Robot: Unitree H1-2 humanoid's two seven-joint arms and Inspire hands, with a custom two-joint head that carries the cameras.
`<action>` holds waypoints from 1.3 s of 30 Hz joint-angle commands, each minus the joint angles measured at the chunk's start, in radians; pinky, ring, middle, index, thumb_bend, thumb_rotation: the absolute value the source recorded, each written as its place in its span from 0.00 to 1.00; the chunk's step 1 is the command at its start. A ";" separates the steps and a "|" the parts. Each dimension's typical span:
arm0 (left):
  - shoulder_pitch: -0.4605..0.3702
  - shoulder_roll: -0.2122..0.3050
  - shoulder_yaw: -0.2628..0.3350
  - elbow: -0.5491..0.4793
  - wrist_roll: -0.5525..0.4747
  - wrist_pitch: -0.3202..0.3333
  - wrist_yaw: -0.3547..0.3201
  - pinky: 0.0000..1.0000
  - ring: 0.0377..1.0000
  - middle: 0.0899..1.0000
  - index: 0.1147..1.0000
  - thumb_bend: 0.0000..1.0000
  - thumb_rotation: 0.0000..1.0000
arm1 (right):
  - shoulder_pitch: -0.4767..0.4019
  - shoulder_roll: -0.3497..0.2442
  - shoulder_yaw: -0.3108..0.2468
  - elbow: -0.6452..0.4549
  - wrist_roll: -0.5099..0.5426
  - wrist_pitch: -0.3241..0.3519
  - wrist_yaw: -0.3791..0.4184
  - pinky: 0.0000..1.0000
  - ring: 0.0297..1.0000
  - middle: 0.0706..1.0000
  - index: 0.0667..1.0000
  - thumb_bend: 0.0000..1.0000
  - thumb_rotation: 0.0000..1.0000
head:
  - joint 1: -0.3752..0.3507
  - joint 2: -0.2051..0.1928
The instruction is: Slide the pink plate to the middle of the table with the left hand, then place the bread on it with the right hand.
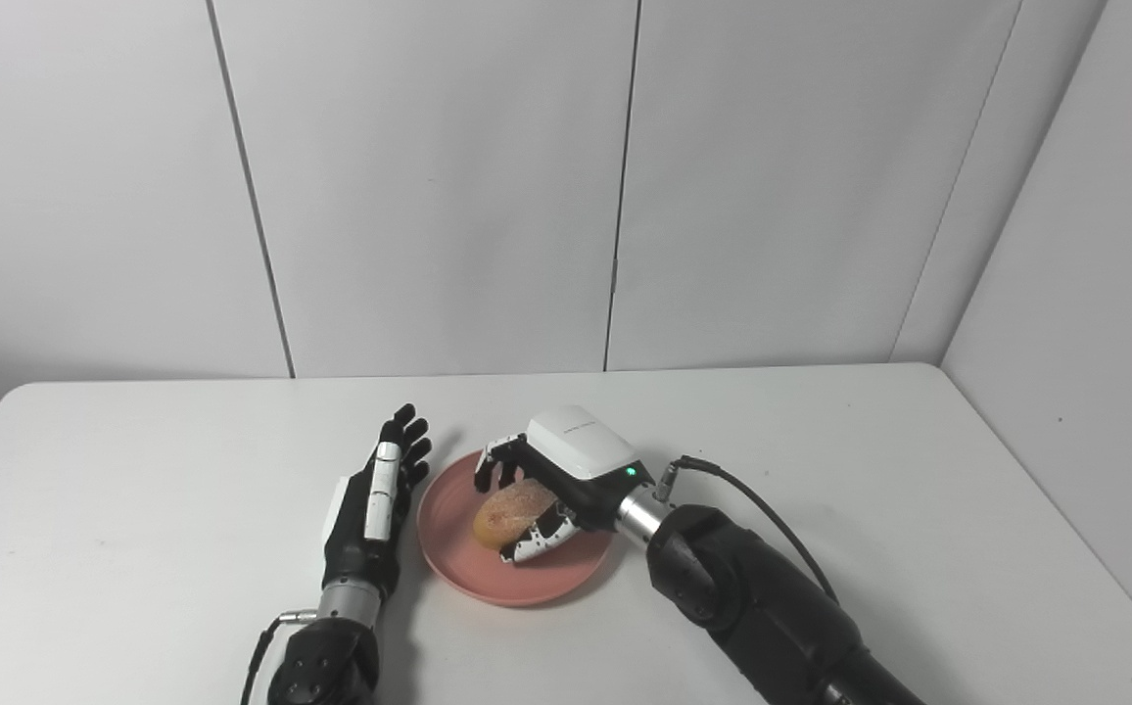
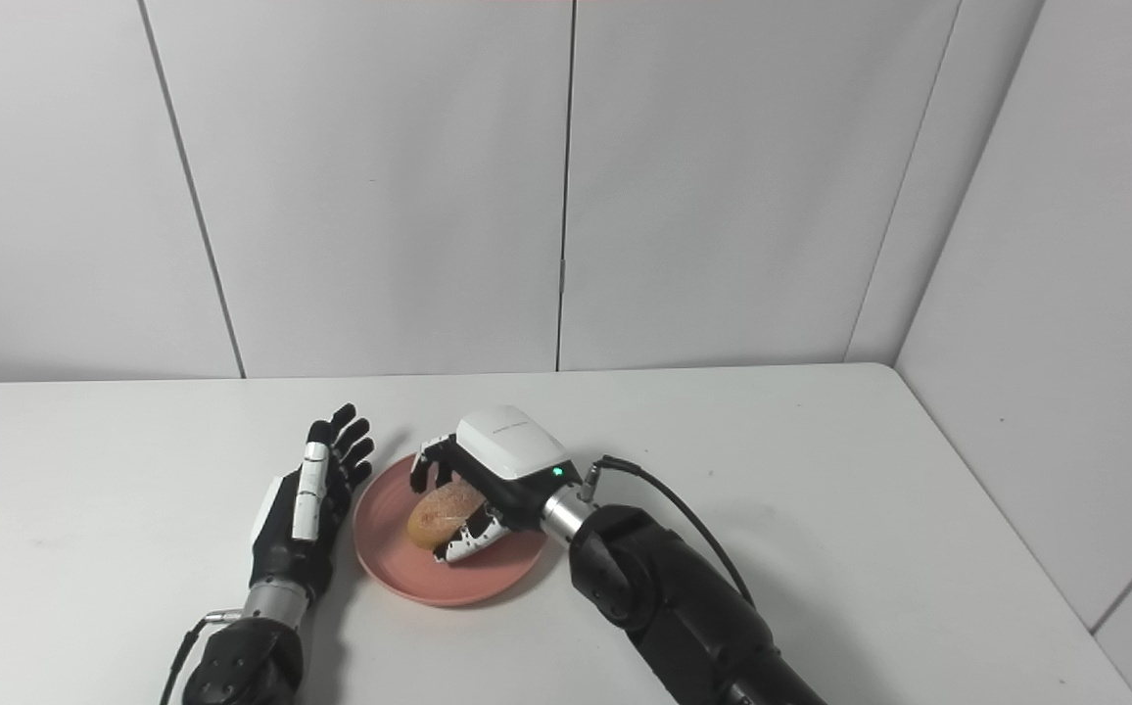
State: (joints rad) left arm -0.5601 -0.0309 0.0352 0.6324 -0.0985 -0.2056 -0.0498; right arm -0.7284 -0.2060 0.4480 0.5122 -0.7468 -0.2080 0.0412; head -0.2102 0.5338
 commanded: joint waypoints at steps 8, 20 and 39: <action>-0.009 -0.010 -0.003 -0.036 -0.003 0.010 -0.006 0.95 0.94 0.93 0.90 0.78 1.00 | -0.034 -0.025 -0.007 -0.035 0.035 0.004 0.084 0.65 0.75 0.77 0.79 0.56 0.45 | 0.000 0.004; -0.011 -0.011 -0.004 -0.036 -0.007 0.009 -0.013 0.96 0.95 0.94 0.91 0.78 1.00 | -0.032 -0.036 -0.005 -0.056 0.035 0.008 0.154 1.00 1.00 0.99 0.94 0.64 0.83 | 0.000 0.006; -0.017 -0.005 -0.001 -0.034 -0.010 0.008 -0.012 0.96 0.94 0.93 0.90 0.79 1.00 | 0.077 0.041 -0.252 -0.111 0.277 -0.094 -0.123 0.95 1.00 1.00 1.00 0.68 0.88 | 0.005 0.000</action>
State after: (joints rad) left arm -0.5482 -0.0337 0.0347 0.6092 -0.1089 -0.1908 -0.0601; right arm -0.6458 -0.1823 0.2168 0.4360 -0.5141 -0.2526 -0.0490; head -0.2056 0.5338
